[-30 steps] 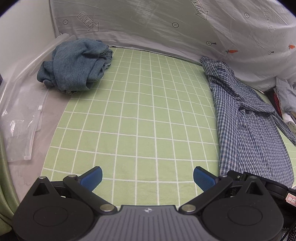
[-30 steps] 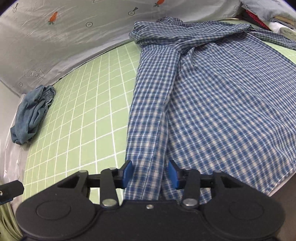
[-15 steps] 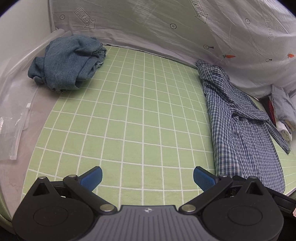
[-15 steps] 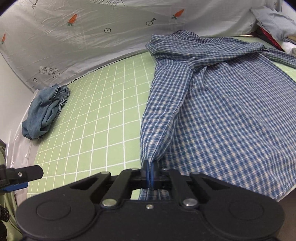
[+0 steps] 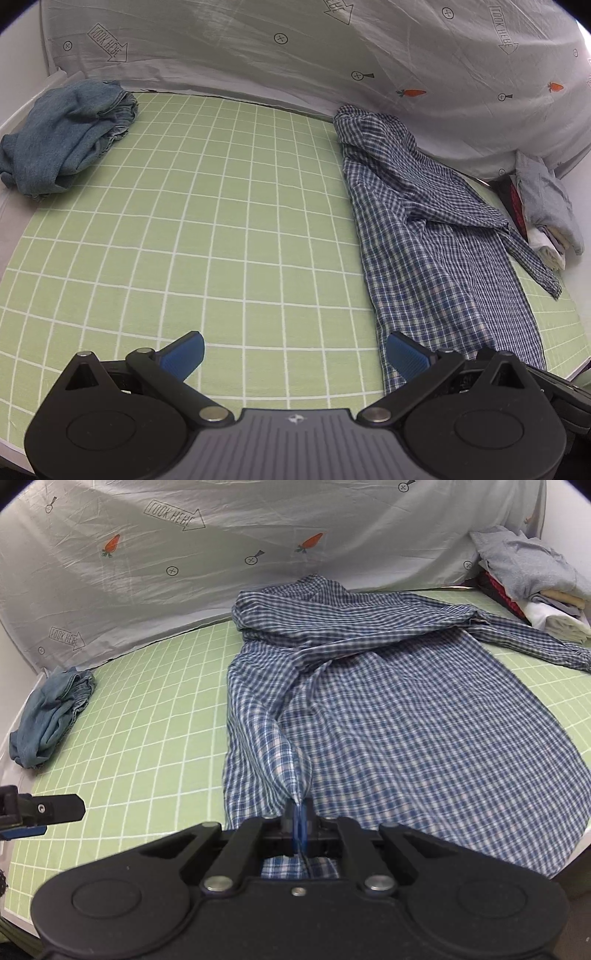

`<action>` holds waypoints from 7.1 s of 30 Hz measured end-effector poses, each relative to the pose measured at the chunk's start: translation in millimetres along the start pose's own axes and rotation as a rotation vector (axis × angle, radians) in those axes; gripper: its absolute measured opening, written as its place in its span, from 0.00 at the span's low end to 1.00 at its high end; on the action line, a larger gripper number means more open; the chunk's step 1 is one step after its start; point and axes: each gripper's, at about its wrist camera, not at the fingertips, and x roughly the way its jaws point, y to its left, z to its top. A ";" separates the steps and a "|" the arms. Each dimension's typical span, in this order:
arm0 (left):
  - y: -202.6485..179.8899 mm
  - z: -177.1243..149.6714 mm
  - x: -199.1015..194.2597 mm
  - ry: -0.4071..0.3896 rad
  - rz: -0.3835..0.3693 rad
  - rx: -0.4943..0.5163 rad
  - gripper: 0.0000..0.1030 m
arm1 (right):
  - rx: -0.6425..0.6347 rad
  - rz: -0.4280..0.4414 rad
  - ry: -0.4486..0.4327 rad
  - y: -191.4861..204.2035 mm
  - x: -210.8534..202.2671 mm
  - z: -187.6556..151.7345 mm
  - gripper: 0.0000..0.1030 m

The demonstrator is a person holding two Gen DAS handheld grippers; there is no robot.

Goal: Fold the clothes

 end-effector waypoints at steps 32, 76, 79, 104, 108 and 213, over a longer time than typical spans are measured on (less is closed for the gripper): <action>-103.7 33.6 91.7 0.106 0.270 -0.120 1.00 | 0.042 0.078 0.076 -148.5 71.6 74.1 0.62; -94.5 368.7 339.7 -0.056 0.064 -0.336 0.04 | 0.082 -0.031 -0.275 -328.5 268.1 383.8 0.05; -95.9 365.6 359.5 -0.023 0.116 -0.319 0.04 | 0.031 -0.073 -0.255 -321.5 284.8 388.1 0.05; -94.6 272.4 198.3 -0.120 0.249 -0.214 0.93 | -0.206 -0.018 -0.315 -238.9 201.2 315.8 0.05; -98.2 191.6 161.4 -0.040 0.267 -0.217 0.94 | -0.278 0.046 -0.324 -207.2 162.3 276.1 0.05; -164.7 -50.7 70.0 -0.235 -0.069 -0.872 0.02 | -0.216 -0.050 0.054 -328.7 99.9 67.6 1.00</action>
